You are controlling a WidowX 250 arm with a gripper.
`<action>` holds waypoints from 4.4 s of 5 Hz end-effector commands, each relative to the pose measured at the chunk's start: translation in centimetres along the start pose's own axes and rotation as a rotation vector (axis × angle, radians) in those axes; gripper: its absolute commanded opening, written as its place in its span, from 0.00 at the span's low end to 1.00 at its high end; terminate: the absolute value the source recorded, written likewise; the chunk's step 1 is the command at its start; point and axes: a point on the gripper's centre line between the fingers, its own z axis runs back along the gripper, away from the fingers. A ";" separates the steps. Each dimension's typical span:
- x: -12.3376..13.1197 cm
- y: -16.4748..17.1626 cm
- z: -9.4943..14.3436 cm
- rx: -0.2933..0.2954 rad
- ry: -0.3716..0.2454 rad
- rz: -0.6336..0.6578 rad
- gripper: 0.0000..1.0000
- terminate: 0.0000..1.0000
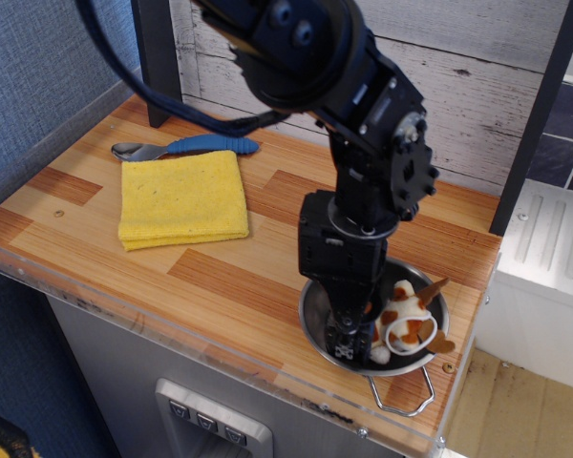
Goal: Move spotted animal onto yellow towel
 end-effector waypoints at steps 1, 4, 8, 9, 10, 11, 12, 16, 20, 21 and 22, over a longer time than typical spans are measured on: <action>-0.7 -0.5 1.2 -0.059 0.009 -0.027 0.00 0.00; -0.7 -2.9 7.0 -0.176 0.033 -0.096 0.00 0.00; 11.6 -9.4 10.2 -0.246 -0.093 0.080 0.00 0.00; 14.3 -10.4 9.3 -0.222 -0.140 0.106 0.00 0.00; 15.8 -10.4 7.4 -0.189 -0.185 0.107 0.00 0.00; 16.8 -10.2 5.9 -0.160 -0.236 0.095 0.00 0.00; 17.5 -10.2 4.4 -0.137 -0.269 0.064 0.00 0.00; 20.4 -8.7 3.1 -0.015 -0.352 0.138 1.00 0.00; 18.5 -9.7 9.4 -0.181 -0.223 0.120 1.00 0.00; 17.8 -9.7 12.8 -0.264 -0.220 0.112 1.00 0.00; 17.8 -9.7 12.8 -0.264 -0.220 0.112 1.00 0.00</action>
